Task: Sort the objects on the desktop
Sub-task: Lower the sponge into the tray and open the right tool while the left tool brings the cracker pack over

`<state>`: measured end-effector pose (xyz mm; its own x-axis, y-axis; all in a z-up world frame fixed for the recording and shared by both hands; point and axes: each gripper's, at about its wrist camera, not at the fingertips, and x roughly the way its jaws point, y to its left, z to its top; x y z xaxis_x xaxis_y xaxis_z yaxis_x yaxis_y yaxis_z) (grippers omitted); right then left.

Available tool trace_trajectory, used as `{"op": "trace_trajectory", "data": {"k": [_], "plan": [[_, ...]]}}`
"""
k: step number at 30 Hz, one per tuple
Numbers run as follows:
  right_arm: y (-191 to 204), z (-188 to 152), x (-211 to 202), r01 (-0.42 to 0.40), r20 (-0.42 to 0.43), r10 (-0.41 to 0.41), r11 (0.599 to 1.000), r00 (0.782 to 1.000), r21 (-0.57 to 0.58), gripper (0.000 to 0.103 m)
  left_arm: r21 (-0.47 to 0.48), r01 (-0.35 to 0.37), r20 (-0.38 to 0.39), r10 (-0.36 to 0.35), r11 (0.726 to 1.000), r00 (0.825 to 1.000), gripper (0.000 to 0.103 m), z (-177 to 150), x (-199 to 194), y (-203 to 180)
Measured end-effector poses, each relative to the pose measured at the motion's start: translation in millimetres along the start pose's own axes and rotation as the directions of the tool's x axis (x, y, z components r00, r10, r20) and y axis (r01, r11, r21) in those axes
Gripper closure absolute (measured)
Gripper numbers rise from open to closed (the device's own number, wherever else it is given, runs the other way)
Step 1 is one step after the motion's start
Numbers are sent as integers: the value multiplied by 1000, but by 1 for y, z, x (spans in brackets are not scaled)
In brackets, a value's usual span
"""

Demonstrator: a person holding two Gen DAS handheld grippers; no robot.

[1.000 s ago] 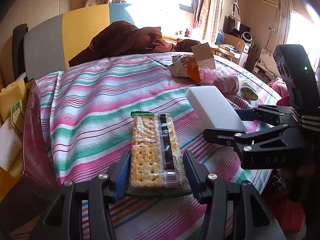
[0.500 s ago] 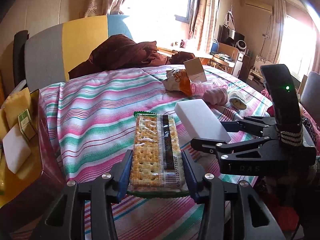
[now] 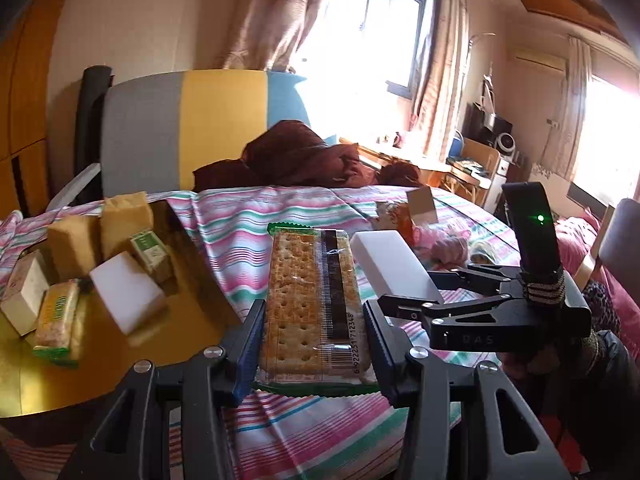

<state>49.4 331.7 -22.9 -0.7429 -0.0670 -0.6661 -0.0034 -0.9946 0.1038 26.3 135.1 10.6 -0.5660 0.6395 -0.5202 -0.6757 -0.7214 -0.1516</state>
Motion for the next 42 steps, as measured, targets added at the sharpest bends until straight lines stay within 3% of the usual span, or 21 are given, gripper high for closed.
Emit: {"op": "trace_trajectory", "data": {"k": [4,9,15,22,31,35,38,42], "plan": [[39,23,9,-56,6,57,994,998,-99,38,-85,-114,23,117,990,993,55,2,-20,48],[91,60,24,-144,-2,147,966,989,-215,38,-167,-253,7,258,953,966,55,0,-40,109],[151,97,68,-208,-81,192,917,978,-341,38,-222,-357,-57,353,908,934,55,-12,-51,163],[190,110,122,-236,-206,164,884,965,-403,38,-172,-361,-75,354,916,932,55,-24,-55,177],[200,114,155,-240,-302,116,879,946,-413,36,-162,-326,-132,307,931,943,55,-27,-55,192],[196,114,166,-220,-306,100,895,947,-387,35,-159,-321,-163,295,934,941,54,-27,-52,199],[192,115,170,-219,-303,106,904,947,-368,33,-146,-339,-200,308,929,930,54,-27,-46,198],[185,117,164,-246,-274,158,912,949,-327,30,-185,-338,-244,290,923,925,54,-29,-39,207]]}}
